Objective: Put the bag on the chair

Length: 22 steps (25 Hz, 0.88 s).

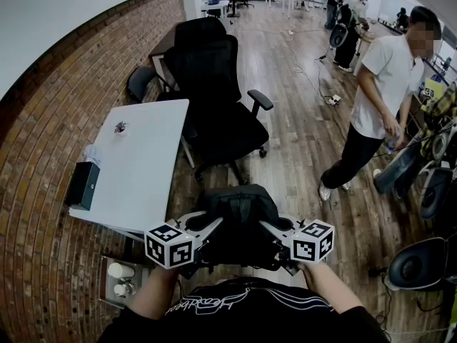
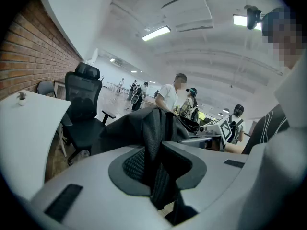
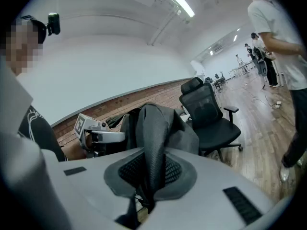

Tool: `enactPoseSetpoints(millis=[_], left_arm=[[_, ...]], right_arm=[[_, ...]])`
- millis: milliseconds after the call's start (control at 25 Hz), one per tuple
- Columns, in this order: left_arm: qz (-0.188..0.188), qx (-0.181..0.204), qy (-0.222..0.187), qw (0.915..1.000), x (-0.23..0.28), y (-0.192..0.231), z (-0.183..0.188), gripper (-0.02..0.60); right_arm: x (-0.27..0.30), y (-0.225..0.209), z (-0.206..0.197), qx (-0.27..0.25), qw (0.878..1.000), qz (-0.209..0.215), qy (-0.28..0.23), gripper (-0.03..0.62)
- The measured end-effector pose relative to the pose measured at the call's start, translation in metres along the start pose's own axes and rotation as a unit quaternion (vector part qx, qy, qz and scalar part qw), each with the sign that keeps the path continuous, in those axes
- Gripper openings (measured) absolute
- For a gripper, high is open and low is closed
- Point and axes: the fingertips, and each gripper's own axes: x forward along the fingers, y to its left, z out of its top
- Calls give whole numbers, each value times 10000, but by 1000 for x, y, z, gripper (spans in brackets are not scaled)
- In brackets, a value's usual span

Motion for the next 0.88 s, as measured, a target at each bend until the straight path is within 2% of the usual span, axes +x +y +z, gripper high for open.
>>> enactPoseSetpoints(millis=[600,880], left_arm=[[121,222,-171,9995,50,-25,16,94],[27,163,-150,9998,76,-14,22,94]], right_arm=[[-35,-44,18,-118,9999,-8,-99,31],[-33,-72,27,-140,9997,-163,-101,32]])
